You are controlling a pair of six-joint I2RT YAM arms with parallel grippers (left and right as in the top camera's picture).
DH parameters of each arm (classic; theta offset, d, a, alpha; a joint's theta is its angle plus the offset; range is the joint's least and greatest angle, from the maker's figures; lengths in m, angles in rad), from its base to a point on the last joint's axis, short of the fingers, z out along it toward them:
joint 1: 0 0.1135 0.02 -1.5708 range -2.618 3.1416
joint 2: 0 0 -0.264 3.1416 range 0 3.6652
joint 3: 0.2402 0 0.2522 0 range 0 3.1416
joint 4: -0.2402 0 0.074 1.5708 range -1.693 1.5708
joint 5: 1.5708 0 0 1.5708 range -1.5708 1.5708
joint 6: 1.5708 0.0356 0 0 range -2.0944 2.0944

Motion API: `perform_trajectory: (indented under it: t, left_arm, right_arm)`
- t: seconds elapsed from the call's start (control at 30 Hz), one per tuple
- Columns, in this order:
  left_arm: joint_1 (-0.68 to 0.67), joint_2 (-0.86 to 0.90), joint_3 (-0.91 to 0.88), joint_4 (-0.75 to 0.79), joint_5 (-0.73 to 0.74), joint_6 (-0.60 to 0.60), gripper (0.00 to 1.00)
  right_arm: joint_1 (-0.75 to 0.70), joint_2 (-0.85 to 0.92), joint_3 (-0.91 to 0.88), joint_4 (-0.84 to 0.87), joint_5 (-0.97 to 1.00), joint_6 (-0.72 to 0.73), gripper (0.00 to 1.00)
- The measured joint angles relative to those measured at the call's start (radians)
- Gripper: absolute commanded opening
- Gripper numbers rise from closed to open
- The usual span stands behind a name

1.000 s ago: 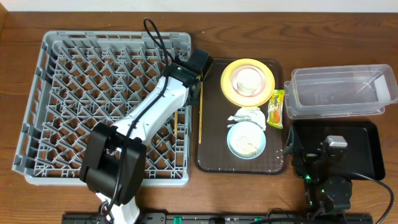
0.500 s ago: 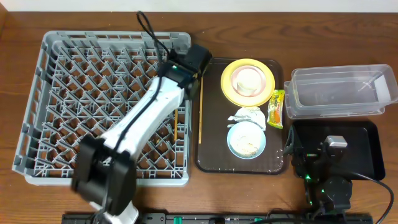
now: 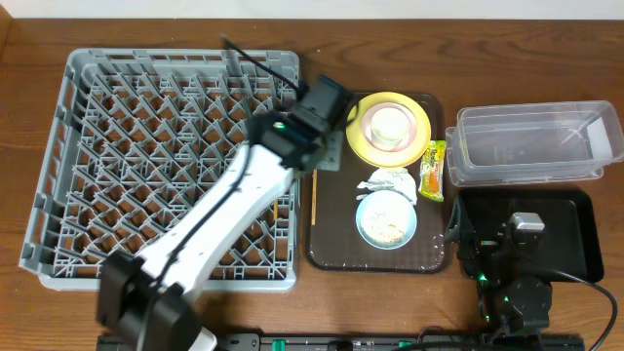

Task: Sort waste into correct bins and load items into the dishwasher rack
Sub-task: 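Move the left gripper back to the remaining chopstick on the tray, then grasp the second wooden chopstick with the left gripper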

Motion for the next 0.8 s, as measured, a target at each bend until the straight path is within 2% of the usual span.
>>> perform_trajectory:
  t: [0.23,0.3,0.37,0.8]
  left_arm:
    - [-0.057,0.158,-0.003,0.043,-0.011,-0.009,0.11]
    - [-0.060,0.186,-0.007,0.045,-0.033,-0.027,0.11]
    - [-0.059,0.209,-0.009,0.047,-0.053,-0.047,0.06]
    - [-0.097,0.348,-0.012,0.089,-0.237,-0.127,0.06]
  right_arm:
    - [0.000,0.000,0.000,0.000,0.000,0.000,0.99]
    - [0.000,0.000,0.000,0.000,0.000,0.000,0.99]
    - [0.000,0.000,0.000,0.000,0.000,0.000,0.99]
    - [0.000,0.000,0.000,0.000,0.000,0.000,0.99]
